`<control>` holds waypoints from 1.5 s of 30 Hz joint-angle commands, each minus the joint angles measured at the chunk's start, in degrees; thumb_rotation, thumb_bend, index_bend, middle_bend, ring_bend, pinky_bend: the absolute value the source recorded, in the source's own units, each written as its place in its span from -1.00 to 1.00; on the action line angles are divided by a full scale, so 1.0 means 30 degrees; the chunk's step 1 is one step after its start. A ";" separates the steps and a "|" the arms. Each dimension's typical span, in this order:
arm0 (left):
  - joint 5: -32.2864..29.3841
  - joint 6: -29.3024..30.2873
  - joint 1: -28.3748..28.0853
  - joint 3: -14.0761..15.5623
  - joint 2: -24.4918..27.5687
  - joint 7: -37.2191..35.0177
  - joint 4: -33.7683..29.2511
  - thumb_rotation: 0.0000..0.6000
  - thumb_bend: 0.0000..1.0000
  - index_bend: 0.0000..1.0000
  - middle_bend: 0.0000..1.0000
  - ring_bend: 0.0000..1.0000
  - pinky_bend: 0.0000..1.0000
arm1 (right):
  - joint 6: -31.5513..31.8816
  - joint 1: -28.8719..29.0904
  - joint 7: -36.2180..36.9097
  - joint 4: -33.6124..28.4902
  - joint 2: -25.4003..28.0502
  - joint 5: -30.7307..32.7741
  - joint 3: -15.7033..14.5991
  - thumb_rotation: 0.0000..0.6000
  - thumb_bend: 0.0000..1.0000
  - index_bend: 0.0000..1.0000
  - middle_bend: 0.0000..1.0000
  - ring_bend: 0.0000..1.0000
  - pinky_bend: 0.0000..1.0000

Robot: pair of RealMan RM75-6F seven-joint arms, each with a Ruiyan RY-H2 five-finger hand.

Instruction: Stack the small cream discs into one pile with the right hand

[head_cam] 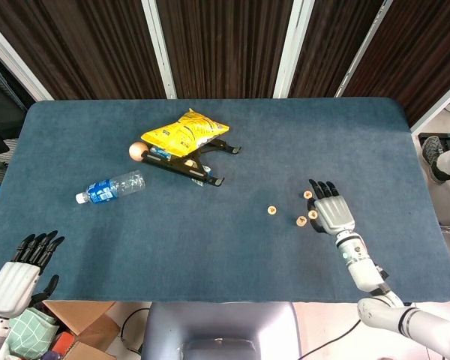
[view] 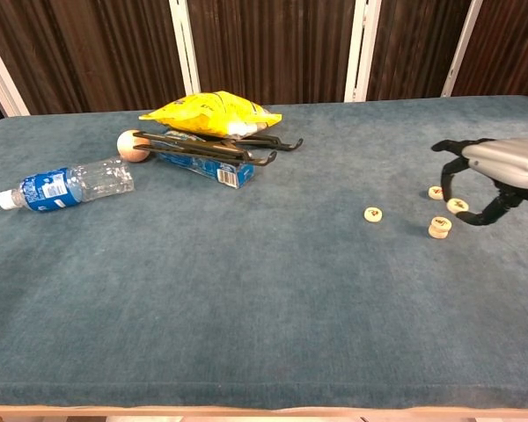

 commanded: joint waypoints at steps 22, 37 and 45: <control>0.0111 0.0166 0.0065 0.0040 0.0094 -0.0232 0.0039 1.00 -0.06 -1.00 -1.00 -1.00 -0.93 | -0.0231 0.0649 -0.2462 -0.0637 -0.0466 0.1432 -0.0356 1.00 -0.06 0.28 -0.88 -1.00 -1.00; 0.0093 0.0150 0.0053 0.0029 0.0104 -0.0295 0.0049 1.00 -0.05 -1.00 -1.00 -1.00 -0.93 | -0.0173 0.0666 -0.2579 -0.0604 -0.0459 0.1575 -0.0544 1.00 -0.06 0.14 -0.88 -1.00 -1.00; 0.0086 0.0146 0.0049 0.0023 0.0112 -0.0317 0.0038 1.00 -0.05 -1.00 -1.00 -1.00 -0.93 | 0.0003 0.0616 -0.2526 -0.0737 -0.0317 0.1578 -0.0557 1.00 -0.06 0.06 -0.88 -1.00 -1.00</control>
